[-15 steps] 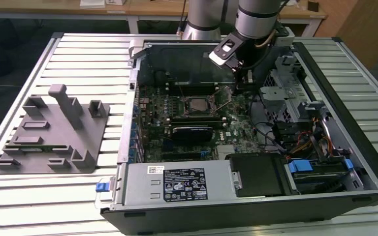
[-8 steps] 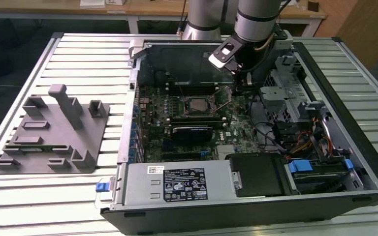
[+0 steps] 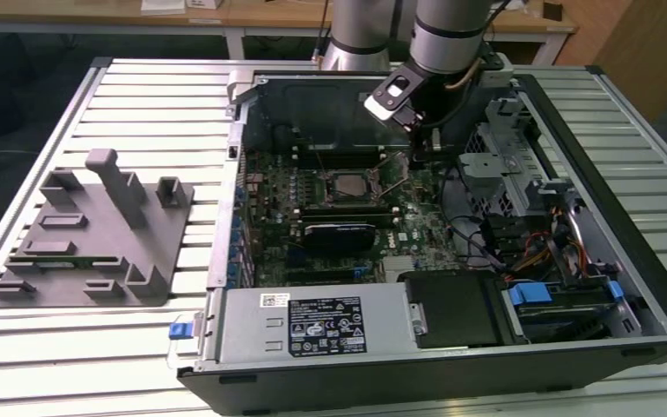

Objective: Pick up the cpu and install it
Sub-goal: 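Close the cpu cover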

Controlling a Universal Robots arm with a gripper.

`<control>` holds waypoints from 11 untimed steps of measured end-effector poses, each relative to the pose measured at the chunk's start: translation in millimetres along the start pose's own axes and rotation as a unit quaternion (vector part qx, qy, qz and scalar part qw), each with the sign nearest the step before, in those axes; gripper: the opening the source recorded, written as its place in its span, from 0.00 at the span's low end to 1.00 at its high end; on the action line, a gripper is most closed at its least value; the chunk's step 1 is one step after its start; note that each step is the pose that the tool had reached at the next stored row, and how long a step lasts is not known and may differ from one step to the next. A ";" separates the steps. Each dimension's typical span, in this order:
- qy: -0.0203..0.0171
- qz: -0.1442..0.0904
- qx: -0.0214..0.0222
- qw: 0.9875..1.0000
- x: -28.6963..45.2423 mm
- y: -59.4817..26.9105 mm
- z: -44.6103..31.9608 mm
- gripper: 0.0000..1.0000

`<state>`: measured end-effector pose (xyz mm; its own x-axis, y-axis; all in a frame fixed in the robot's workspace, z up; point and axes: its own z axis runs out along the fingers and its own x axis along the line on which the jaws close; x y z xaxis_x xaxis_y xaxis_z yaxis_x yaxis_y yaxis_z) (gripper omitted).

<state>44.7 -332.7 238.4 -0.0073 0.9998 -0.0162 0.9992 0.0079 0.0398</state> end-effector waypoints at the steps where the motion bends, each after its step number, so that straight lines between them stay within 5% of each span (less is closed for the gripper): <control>1: 0.000 0.000 0.000 1.000 0.0 -2.5 -0.1 0.11; 11: 0.000 0.000 0.000 1.000 0.1 -22.3 -0.9 0.11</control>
<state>22.4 -332.7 238.4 -0.0073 0.9998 -0.0161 0.9992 0.0080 0.0398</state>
